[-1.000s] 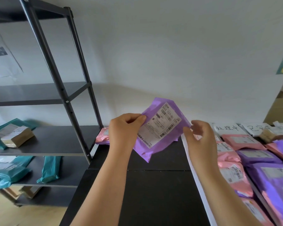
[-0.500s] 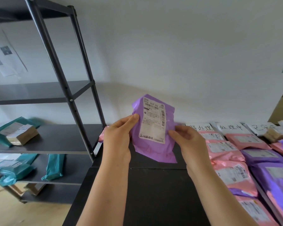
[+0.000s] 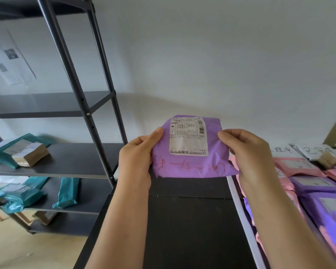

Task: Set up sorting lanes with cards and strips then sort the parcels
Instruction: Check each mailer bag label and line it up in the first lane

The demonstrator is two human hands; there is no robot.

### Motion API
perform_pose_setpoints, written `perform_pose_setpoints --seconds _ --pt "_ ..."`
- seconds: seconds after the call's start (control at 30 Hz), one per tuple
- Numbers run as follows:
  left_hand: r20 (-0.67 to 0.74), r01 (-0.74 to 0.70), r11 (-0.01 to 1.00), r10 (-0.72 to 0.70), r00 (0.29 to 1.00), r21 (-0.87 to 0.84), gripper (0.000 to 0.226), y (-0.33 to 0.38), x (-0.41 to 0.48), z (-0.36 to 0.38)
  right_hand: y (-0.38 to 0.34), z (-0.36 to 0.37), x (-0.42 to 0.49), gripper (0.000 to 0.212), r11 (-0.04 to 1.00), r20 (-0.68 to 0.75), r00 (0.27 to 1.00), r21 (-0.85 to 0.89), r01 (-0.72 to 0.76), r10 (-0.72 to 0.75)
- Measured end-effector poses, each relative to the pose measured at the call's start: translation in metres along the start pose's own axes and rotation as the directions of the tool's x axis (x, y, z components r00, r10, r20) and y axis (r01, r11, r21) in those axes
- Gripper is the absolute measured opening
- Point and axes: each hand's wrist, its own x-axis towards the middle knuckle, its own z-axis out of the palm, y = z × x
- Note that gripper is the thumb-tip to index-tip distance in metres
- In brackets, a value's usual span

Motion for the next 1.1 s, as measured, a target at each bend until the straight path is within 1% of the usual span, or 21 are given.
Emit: perform_pose_setpoints --seconds 0.1,0.2,0.3,0.4,0.47,0.57,0.63,0.7,0.77,0.83,0.9,0.93,1.0,1.1 --pt "0.03 -0.017 0.999 0.018 0.999 -0.041 0.032 0.006 -0.004 0.004 -0.011 -0.004 0.001 0.019 0.998 0.018 0.999 0.053 -0.039 0.038" --pt "0.078 -0.019 0.995 0.027 0.997 -0.1 0.054 0.012 -0.011 0.006 -0.018 -0.008 0.002 0.018 0.988 0.053 0.996 0.135 -0.078 0.072" --pt "0.101 -0.047 0.992 0.059 0.993 -0.117 0.056 0.017 -0.013 0.006 -0.021 -0.011 0.0 0.019 0.978 0.092 0.991 0.177 -0.113 0.098" --pt "0.103 -0.075 0.991 0.086 0.991 -0.107 0.058 0.021 -0.017 0.006 -0.024 -0.011 -0.002 0.019 0.976 0.094 0.99 0.182 -0.119 0.103" --pt "0.114 -0.085 0.992 0.095 0.989 -0.091 0.053 0.023 -0.019 0.005 -0.026 -0.01 -0.004 0.018 0.977 0.093 0.991 0.185 -0.109 0.093" --pt "0.106 -0.127 0.992 0.126 0.986 0.0 0.021 0.023 -0.019 0.004 -0.027 -0.011 -0.008 0.021 0.99 0.069 0.997 0.133 -0.051 0.042" --pt "0.093 -0.194 0.975 0.184 0.979 0.11 0.019 0.022 -0.018 0.003 -0.026 -0.011 -0.009 0.018 0.999 0.033 0.999 0.041 0.027 -0.028" --pt "0.076 -0.282 0.934 0.272 0.959 0.22 0.016 0.022 -0.019 0.002 -0.025 -0.011 -0.011 0.01 0.994 0.016 0.995 -0.054 0.097 -0.096" --pt "0.06 -0.358 0.885 0.357 0.932 0.299 0.015 0.022 -0.019 0.001 -0.022 -0.011 -0.013 0.008 0.982 0.008 0.99 -0.121 0.144 -0.144" --pt "0.057 -0.408 0.826 0.421 0.905 0.387 0.021 0.021 -0.019 0.0 -0.017 -0.011 -0.015 0.009 0.97 0.018 0.988 -0.188 0.156 -0.156" --pt "0.052 -0.436 0.758 0.473 0.88 0.485 0.019 0.019 -0.019 0.0 -0.01 -0.011 -0.016 0.009 0.942 0.052 0.991 -0.308 0.134 -0.124" --pt "0.053 -0.452 0.722 0.502 0.863 0.524 0.017 0.017 -0.019 0.0 -0.007 -0.012 -0.016 0.01 0.924 0.065 0.993 -0.364 0.116 -0.099" --pt "0.084 -0.509 0.636 0.574 0.814 0.58 0.017 0.015 -0.021 0.0 0.0 -0.013 -0.016 0.013 0.902 0.062 0.995 -0.422 0.093 -0.074" --pt "0.185 -0.587 0.468 0.656 0.731 0.66 0.015 0.011 -0.023 -0.001 0.004 -0.014 -0.019 0.017 0.885 0.018 0.992 -0.45 0.118 -0.124"
